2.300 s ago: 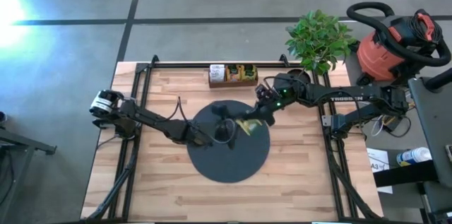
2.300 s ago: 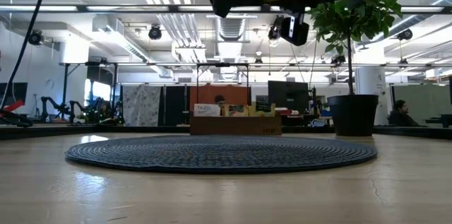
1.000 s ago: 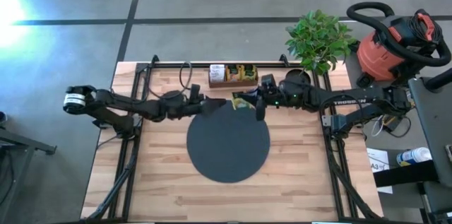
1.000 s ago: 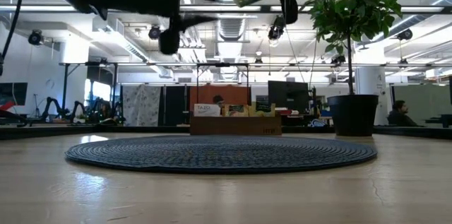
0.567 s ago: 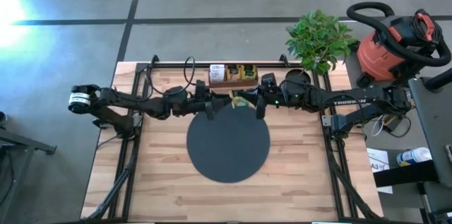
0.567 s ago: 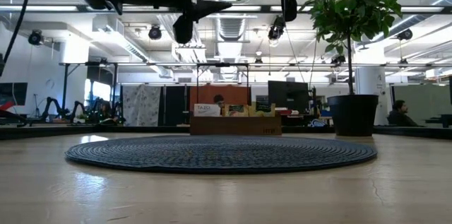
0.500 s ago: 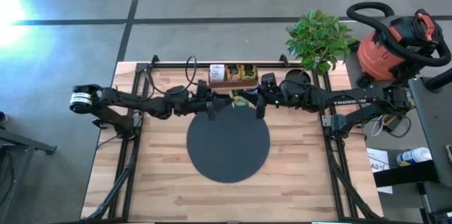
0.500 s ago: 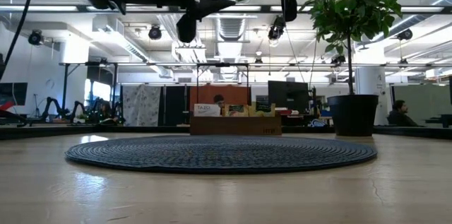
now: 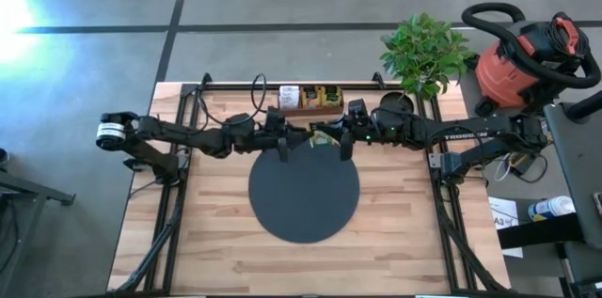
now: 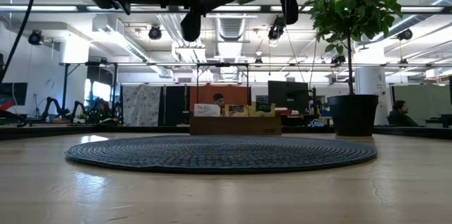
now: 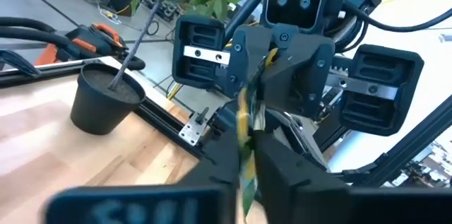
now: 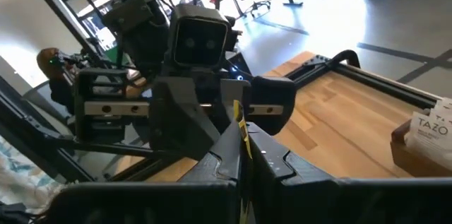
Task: Pick & Place Tea
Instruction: Put the green tea bag into the right section of the wooden organizer
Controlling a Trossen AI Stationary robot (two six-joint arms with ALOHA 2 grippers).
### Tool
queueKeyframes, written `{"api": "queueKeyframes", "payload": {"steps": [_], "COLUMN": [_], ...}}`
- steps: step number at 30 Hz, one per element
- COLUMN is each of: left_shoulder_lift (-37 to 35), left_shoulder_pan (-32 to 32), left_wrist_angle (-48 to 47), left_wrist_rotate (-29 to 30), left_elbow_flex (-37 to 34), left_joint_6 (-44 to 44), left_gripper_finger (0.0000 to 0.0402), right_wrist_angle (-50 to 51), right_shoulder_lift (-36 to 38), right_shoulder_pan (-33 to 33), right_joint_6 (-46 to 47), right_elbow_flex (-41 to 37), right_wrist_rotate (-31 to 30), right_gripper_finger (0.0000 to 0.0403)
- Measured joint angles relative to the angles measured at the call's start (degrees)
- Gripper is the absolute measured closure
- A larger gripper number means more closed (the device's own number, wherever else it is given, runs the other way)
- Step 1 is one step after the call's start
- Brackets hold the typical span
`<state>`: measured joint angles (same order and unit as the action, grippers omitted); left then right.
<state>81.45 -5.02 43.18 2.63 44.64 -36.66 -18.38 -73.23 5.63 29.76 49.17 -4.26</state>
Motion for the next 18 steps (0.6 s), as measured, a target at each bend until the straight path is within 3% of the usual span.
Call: {"api": "queueKeyframes", "payload": {"steps": [3,8,14,18], "left_shoulder_lift": [0.0,0.0,-0.1,-0.1], "left_shoulder_pan": [0.0,0.0,-0.1,-0.1], "left_wrist_angle": [-0.2,-1.3,-4.0,-11.4], "left_wrist_rotate": [-0.2,-0.5,-1.5,-1.9], "left_elbow_flex": [0.0,-0.1,0.0,0.0], "left_joint_6": [0.9,2.8,5.6,9.9], "left_gripper_finger": [0.0393,0.0400,0.0401,0.0401], "right_wrist_angle": [0.2,3.5,9.8,12.7], "right_shoulder_lift": [0.0,0.0,0.0,1.7], "right_shoulder_pan": [0.0,0.1,0.0,0.0], "right_joint_6": [0.0,3.5,3.0,-1.1], "right_elbow_flex": [0.0,0.0,0.0,0.0], "right_wrist_rotate": [0.1,2.7,4.3,4.4], "right_gripper_finger": [0.0394,0.0381,0.0326,0.0285]}}
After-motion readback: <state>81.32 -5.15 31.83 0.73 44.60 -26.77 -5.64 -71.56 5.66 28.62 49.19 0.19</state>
